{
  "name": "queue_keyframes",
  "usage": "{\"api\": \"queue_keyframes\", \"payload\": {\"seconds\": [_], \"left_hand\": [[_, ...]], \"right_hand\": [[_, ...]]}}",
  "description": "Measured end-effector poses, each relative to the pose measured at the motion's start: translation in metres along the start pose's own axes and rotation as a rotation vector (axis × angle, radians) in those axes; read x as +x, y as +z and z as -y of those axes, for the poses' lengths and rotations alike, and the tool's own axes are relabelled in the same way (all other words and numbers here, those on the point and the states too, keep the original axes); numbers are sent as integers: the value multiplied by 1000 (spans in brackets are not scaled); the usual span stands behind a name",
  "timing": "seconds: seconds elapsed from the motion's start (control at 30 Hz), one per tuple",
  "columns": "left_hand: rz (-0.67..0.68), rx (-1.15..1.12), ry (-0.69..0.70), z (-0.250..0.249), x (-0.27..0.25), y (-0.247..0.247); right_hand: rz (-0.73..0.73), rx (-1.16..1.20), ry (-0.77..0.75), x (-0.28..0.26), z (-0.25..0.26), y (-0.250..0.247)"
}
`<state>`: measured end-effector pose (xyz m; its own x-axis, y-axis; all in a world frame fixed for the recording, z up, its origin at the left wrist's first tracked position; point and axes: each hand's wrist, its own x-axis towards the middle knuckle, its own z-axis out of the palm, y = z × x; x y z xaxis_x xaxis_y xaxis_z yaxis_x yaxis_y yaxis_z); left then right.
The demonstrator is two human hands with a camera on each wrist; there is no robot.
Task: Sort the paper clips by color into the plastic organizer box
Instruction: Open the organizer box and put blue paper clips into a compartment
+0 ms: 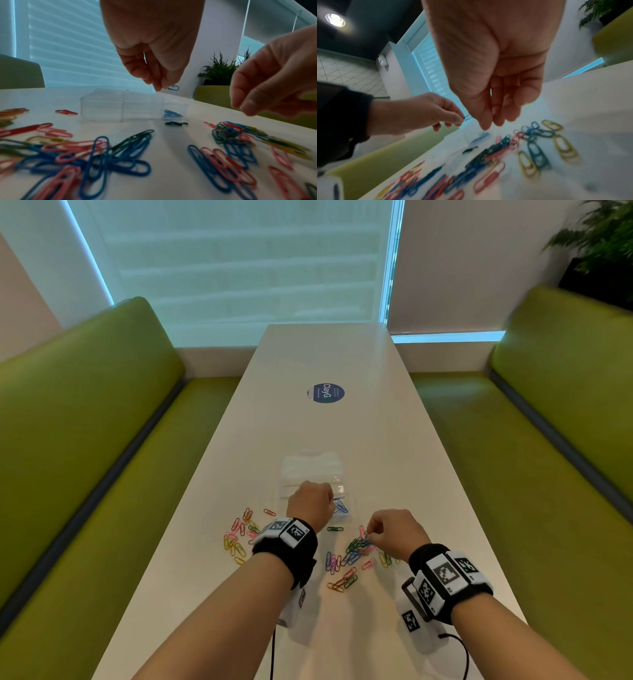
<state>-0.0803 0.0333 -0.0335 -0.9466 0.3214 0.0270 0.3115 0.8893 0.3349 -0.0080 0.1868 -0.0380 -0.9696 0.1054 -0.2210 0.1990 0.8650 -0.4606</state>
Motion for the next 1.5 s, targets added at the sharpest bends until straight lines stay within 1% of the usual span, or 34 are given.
{"api": "queue_keyframes", "payload": {"seconds": [0.23,0.4,0.73,0.93,1.1,1.2,1.37,1.5], "left_hand": [[23,16,21,1,-12,7],[53,23,36,4,-30,5],[99,41,36,10,-63,9],[111,38,27,12,-69,11],[105,39,34,12,-71,10],[121,31,43,10,-73,12],[151,27,65,3,-75,19],[169,9,80,-5,-75,25]], "right_hand": [[93,-52,-29,-9,6,15],[104,-102,-73,-13,10,21],[103,-198,-100,-16,12,25],[166,-214,-86,-15,13,23],[191,-211,-76,-15,13,24],[180,-169,-72,-15,10,24],[101,-120,-33,-18,-3,13],[111,-125,-13,-21,-6,13]]}}
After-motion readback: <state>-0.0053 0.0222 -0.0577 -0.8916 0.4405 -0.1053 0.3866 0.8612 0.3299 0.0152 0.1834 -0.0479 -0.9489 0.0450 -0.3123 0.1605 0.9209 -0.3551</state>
